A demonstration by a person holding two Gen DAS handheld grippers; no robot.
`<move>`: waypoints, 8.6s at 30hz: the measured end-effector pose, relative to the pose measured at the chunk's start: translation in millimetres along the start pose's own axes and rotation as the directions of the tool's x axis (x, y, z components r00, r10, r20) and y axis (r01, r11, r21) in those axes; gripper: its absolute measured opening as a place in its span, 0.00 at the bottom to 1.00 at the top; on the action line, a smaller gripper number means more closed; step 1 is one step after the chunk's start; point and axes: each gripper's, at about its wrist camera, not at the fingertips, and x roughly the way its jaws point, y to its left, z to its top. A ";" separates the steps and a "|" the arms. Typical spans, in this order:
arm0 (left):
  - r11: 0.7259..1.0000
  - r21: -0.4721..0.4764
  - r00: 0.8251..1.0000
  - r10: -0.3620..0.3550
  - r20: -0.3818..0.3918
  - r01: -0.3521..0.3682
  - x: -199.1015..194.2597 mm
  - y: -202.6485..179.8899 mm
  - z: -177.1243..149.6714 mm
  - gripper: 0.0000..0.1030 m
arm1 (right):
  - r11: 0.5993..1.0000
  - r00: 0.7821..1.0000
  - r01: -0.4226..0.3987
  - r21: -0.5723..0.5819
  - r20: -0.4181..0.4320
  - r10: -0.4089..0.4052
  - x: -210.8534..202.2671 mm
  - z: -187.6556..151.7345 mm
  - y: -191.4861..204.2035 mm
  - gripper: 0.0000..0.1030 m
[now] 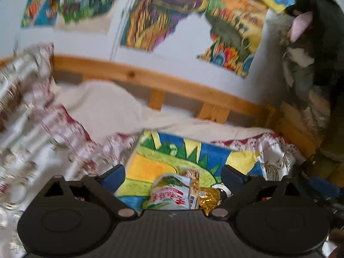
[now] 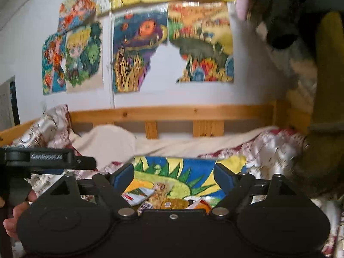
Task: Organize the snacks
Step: 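Carry both bags over the metal tin and open both tools to drop them inside, then lift both tools away from the tin back above the remaining snacks, then close the right tool on the blue Ca tube pack while the left tool approaches the brown jerky pack, then close the left tool on the brown jerky pack while the right tool holds the blue tube, then carry both packs over the metal tin and open both tools to drop them inside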
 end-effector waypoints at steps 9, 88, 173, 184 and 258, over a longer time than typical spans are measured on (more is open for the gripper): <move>0.996 0.077 0.991 0.030 0.128 -0.040 -88.1 -17.7 -17.0 0.99 | 1.000 0.997 -0.002 -0.023 0.071 0.004 -80.6 13.3 4.7 0.93; 0.979 0.201 0.982 0.066 -0.178 -0.030 -117.0 2.6 -150.8 1.00 | 0.997 0.962 -0.062 0.046 -0.263 0.072 -138.9 -122.0 9.7 0.99; 0.935 0.294 0.921 -0.076 -0.383 0.199 14.6 -4.3 -146.8 0.50 | 0.991 0.884 -0.108 -0.079 -0.463 0.059 -22.8 -160.1 5.5 0.42; 0.942 0.275 0.904 -0.064 -0.423 0.195 -0.6 -6.9 -150.4 0.58 | 0.992 0.888 -0.101 -0.074 -0.457 0.056 -25.6 -159.6 6.4 0.47; 0.986 -0.002 0.960 -0.162 -0.229 0.166 138.3 -96.3 3.5 0.47 | 0.998 0.990 0.047 0.035 -0.134 -0.042 94.8 -3.8 -80.0 0.34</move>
